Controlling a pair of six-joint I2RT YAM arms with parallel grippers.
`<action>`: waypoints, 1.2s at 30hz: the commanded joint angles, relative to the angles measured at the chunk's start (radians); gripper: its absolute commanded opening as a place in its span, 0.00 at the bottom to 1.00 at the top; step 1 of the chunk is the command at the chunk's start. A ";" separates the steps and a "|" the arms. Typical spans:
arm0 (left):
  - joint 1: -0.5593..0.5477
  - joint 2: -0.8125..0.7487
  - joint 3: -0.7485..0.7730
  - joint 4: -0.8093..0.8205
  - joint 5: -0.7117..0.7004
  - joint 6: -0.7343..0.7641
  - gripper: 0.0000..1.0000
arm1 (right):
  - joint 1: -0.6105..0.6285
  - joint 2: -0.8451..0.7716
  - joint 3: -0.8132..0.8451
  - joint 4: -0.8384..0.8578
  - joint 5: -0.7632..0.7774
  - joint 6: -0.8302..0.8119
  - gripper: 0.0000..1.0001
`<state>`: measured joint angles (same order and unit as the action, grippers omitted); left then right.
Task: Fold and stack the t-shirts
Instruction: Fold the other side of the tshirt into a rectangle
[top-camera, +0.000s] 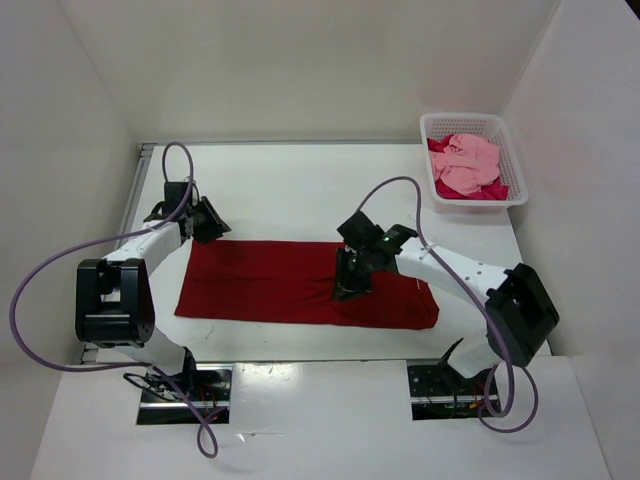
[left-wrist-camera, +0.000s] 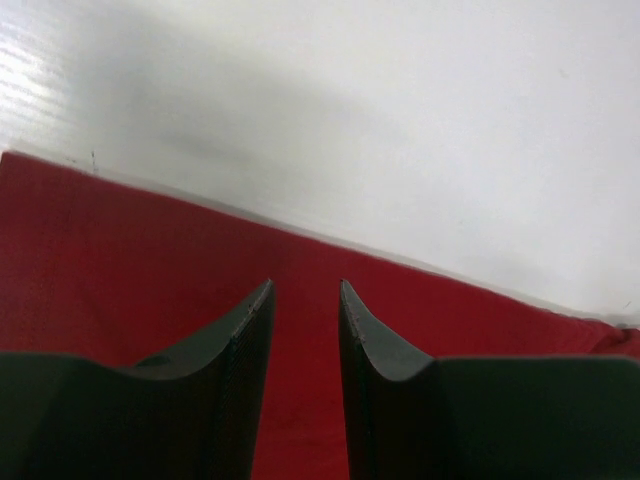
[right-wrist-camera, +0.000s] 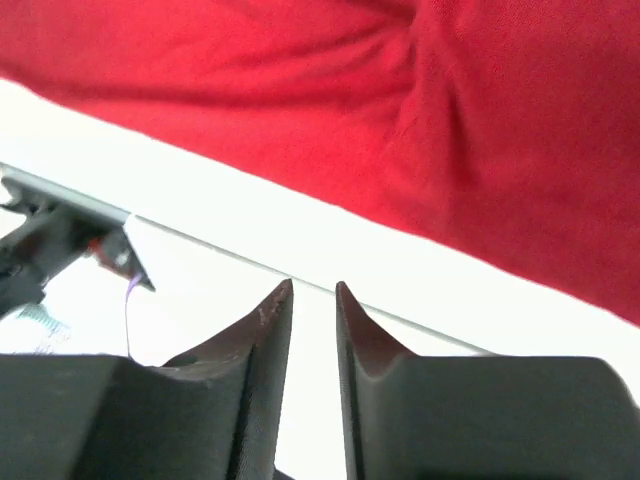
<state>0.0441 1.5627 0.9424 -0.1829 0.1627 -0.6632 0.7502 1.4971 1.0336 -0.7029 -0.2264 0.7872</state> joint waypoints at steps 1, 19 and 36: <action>0.003 0.007 0.056 0.026 0.020 -0.015 0.39 | 0.011 -0.086 0.034 -0.084 -0.071 0.018 0.30; -0.090 0.104 0.076 0.057 0.051 -0.046 0.39 | -0.566 0.032 0.028 0.239 0.278 -0.150 0.27; -0.006 0.252 0.116 0.097 0.075 -0.076 0.39 | -0.677 0.186 0.071 0.263 0.357 -0.241 0.15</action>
<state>0.0280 1.8004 1.0271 -0.1318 0.2142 -0.7170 0.0692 1.6718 1.0565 -0.4767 0.0860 0.5762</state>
